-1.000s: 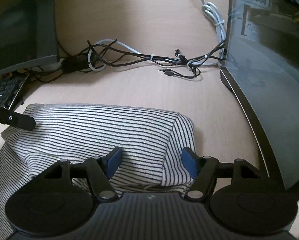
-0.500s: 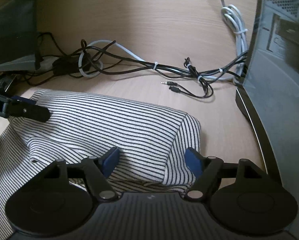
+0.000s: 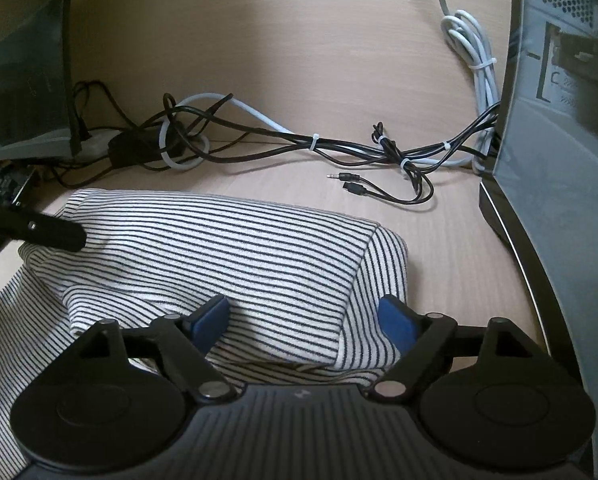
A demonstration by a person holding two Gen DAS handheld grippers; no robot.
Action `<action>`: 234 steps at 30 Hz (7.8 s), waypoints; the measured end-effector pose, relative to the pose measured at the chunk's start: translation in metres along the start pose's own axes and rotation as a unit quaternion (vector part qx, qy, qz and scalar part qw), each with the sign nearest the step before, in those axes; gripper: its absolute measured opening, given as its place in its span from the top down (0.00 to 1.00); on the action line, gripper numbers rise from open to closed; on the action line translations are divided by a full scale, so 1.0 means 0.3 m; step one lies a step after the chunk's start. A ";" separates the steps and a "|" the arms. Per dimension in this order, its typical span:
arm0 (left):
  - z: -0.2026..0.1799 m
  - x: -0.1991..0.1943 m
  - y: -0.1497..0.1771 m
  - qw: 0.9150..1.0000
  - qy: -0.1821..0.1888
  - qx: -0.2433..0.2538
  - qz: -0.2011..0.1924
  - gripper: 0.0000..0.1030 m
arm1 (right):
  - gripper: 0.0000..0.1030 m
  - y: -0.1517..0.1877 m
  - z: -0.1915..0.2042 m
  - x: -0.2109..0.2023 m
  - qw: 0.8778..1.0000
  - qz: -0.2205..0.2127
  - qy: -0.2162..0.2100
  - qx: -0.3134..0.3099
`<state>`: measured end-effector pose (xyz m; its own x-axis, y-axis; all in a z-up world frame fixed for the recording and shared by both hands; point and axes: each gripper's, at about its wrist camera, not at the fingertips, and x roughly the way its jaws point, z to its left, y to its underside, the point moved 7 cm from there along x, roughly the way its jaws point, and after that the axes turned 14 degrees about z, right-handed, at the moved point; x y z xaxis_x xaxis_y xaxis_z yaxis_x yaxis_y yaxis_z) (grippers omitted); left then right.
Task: Fold clothes
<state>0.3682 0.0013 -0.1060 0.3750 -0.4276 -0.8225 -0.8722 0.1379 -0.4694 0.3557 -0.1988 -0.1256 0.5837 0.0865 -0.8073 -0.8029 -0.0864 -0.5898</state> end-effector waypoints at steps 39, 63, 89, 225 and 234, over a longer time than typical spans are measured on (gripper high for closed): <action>0.058 -0.056 0.076 0.999 -0.003 -0.032 0.013 0.11 | 0.34 0.108 0.029 -0.074 0.940 0.095 -0.173 0.280; 0.249 -0.346 0.126 0.992 0.041 -0.102 -0.055 0.05 | 0.88 0.051 0.160 -0.395 0.956 -0.016 -0.192 0.222; 0.146 -0.036 0.147 0.995 0.071 -0.053 0.041 0.08 | 0.41 0.072 -0.104 -0.205 0.979 -0.009 -0.026 0.200; -0.064 -0.171 0.309 0.996 -0.014 -0.090 0.003 0.11 | 0.00 0.262 0.080 -0.458 0.979 -0.015 -0.065 -0.192; 0.005 -0.298 0.373 0.989 -0.079 -0.120 -0.038 0.08 | 0.14 0.434 0.282 -0.481 0.900 0.009 -0.104 -0.423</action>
<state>0.2374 0.0563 -0.0854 0.4703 -0.2815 -0.8364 -0.8818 -0.1128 -0.4579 0.1568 -0.1385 -0.0842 0.4662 0.2541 -0.8474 -0.3817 -0.8064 -0.4518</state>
